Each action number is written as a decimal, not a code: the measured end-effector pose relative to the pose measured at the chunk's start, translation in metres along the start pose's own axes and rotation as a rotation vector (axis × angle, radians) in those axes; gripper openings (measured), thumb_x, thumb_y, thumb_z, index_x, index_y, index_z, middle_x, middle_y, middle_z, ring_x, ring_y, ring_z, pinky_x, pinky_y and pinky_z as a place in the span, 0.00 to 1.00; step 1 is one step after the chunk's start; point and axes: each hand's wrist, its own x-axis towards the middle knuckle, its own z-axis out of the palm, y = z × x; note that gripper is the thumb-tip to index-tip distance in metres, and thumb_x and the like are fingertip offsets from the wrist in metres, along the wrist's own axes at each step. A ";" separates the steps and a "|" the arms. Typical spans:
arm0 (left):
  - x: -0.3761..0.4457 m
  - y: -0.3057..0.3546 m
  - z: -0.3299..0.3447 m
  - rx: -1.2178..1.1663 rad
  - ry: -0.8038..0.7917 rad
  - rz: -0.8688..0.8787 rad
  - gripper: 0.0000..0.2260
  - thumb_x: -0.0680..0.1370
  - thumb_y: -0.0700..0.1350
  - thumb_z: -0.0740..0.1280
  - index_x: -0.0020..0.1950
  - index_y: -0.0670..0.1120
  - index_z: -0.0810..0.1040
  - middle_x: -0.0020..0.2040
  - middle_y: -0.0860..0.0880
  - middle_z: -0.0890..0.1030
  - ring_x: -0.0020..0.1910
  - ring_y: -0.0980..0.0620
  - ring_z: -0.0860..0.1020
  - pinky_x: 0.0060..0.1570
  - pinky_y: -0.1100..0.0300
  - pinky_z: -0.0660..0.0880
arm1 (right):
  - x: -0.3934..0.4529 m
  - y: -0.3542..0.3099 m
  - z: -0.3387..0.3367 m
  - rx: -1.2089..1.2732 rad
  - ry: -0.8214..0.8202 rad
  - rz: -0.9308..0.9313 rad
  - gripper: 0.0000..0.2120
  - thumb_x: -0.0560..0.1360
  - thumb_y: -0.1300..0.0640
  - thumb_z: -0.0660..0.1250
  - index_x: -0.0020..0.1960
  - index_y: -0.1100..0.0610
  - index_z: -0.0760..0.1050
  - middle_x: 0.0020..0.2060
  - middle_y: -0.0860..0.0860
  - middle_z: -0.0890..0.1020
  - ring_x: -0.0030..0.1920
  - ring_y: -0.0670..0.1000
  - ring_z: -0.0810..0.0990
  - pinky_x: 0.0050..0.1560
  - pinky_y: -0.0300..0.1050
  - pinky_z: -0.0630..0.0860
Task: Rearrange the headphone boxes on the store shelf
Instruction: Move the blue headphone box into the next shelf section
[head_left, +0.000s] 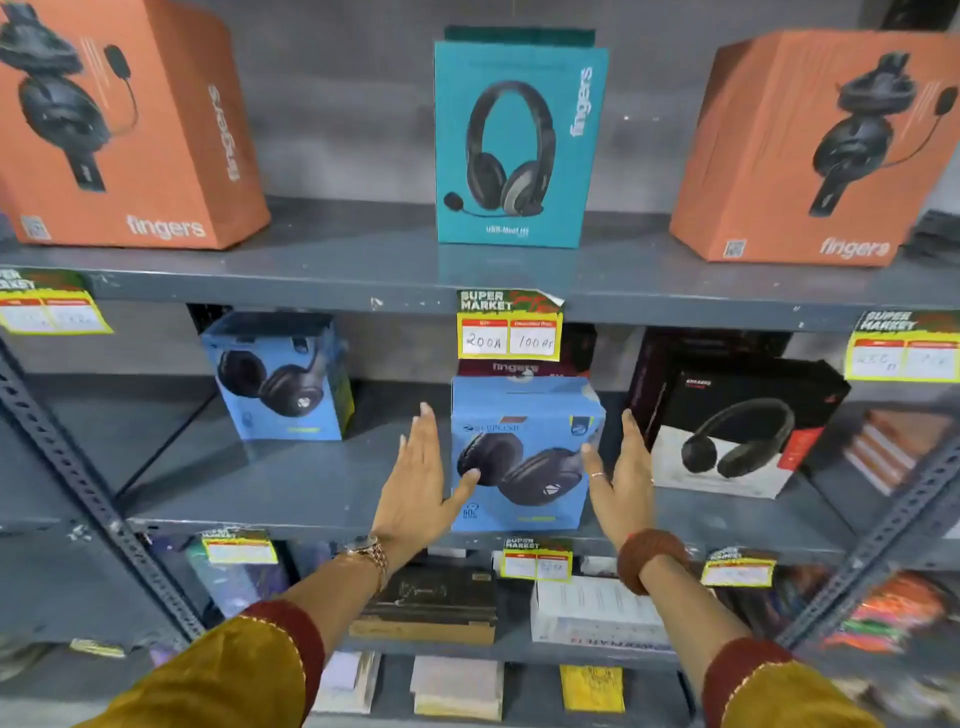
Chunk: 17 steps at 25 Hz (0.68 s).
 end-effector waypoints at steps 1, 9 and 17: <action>0.008 -0.001 0.004 -0.113 -0.034 -0.084 0.42 0.76 0.63 0.56 0.76 0.43 0.35 0.79 0.44 0.43 0.78 0.43 0.49 0.72 0.48 0.64 | 0.005 0.005 0.006 0.063 -0.021 0.080 0.33 0.78 0.50 0.60 0.77 0.57 0.50 0.77 0.53 0.56 0.77 0.53 0.55 0.74 0.44 0.53; 0.035 -0.012 0.031 -0.720 0.030 -0.248 0.22 0.75 0.48 0.68 0.69 0.52 0.69 0.56 0.63 0.79 0.59 0.57 0.78 0.60 0.57 0.77 | 0.024 0.034 0.031 0.288 -0.156 0.302 0.22 0.77 0.48 0.62 0.68 0.53 0.68 0.64 0.53 0.77 0.64 0.55 0.75 0.67 0.56 0.71; 0.018 0.004 0.017 -0.702 0.102 -0.391 0.19 0.72 0.55 0.70 0.62 0.55 0.77 0.54 0.54 0.84 0.48 0.58 0.82 0.47 0.61 0.78 | 0.009 0.015 -0.004 0.052 -0.054 0.204 0.11 0.73 0.46 0.67 0.34 0.46 0.72 0.30 0.41 0.78 0.34 0.42 0.76 0.35 0.37 0.70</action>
